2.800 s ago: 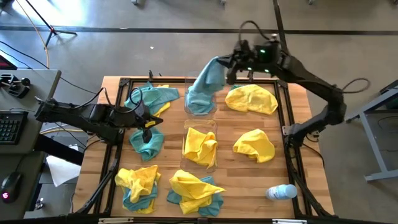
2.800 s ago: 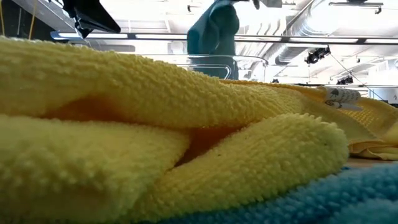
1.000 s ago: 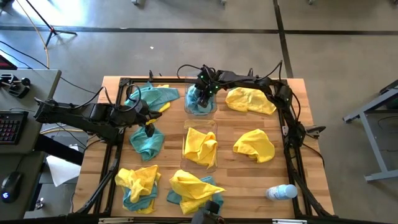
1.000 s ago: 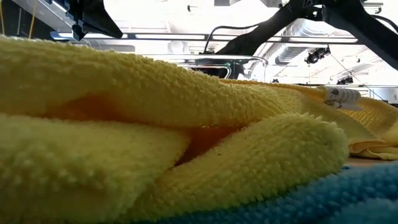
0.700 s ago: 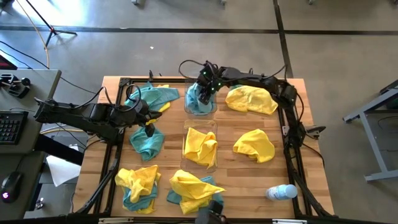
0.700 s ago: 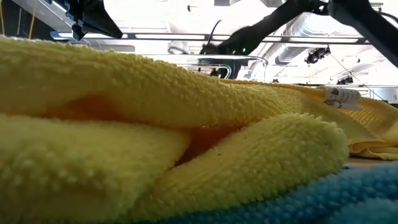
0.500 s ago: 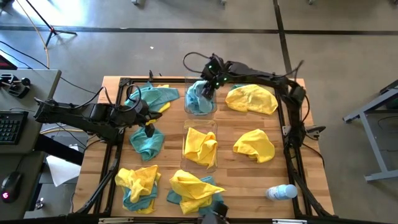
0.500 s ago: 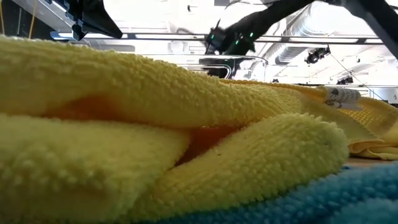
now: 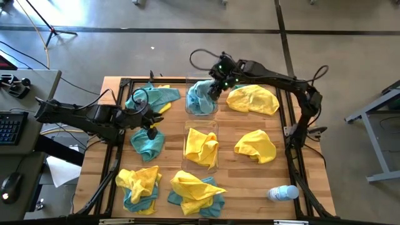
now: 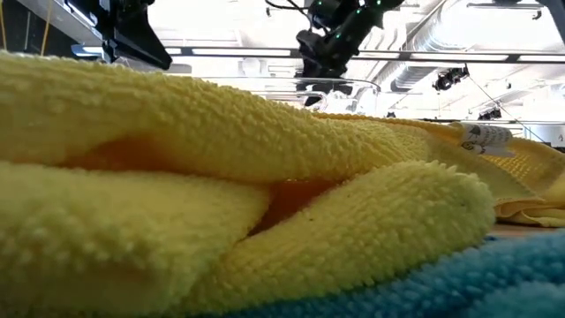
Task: Sort microfiber towel by color & place in baskets
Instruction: Put the yellow towel into the bottom transparent bin
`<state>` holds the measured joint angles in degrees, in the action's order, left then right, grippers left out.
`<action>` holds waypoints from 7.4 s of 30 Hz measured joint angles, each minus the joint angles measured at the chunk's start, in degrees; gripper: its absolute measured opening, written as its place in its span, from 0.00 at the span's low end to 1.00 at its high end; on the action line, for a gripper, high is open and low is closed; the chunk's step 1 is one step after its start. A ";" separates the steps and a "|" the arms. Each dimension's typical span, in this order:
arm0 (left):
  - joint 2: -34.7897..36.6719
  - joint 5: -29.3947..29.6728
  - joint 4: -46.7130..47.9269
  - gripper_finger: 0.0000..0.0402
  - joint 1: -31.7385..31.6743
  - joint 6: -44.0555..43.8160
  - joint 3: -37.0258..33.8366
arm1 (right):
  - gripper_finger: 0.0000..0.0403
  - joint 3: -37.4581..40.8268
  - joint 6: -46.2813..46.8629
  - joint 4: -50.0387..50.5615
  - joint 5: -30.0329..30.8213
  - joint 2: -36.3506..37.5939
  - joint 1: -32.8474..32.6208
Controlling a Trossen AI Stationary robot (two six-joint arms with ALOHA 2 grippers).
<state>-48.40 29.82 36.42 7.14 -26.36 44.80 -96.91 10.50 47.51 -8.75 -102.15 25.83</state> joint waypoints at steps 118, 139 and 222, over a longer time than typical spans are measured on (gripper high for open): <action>-51.62 1.35 39.47 0.00 8.12 -7.61 81.64 | 0.03 47.66 39.96 -9.25 37.57 47.04 -50.68; -54.51 -15.73 25.55 0.00 -0.20 5.94 55.12 | 0.03 47.66 42.20 -9.27 40.41 43.85 -50.58; -32.63 -11.70 18.23 0.21 6.61 -6.01 29.67 | 0.03 47.64 41.73 -7.90 40.61 43.61 -50.56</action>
<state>-81.03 18.12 54.65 13.74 -32.37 74.47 -49.27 52.23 39.62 31.86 -58.54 -24.73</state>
